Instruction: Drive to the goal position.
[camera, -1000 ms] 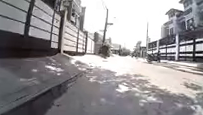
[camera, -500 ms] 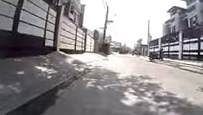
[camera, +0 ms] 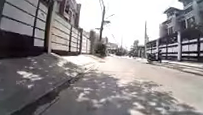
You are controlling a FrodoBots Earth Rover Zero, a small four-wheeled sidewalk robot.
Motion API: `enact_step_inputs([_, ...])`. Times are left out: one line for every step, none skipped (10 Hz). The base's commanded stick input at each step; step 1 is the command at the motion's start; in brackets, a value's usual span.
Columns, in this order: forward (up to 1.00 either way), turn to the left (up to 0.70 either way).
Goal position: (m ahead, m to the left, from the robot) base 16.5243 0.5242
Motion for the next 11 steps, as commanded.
enact_step_inputs([1.00,0.00])
enact_step_inputs([1.00,0.00])
enact_step_inputs([1.00,0.00])
enact_step_inputs([1.00,0.00])
enact_step_inputs([1.00,0.00])
enact_step_inputs([1.00,0.00])
enact_step_inputs([1.00,0.00])
enact_step_inputs([1.00,0.00])
enact_step_inputs([1.00,0.00])
enact_step_inputs([1.00,0.00])
enact_step_inputs([1.00,0.00])
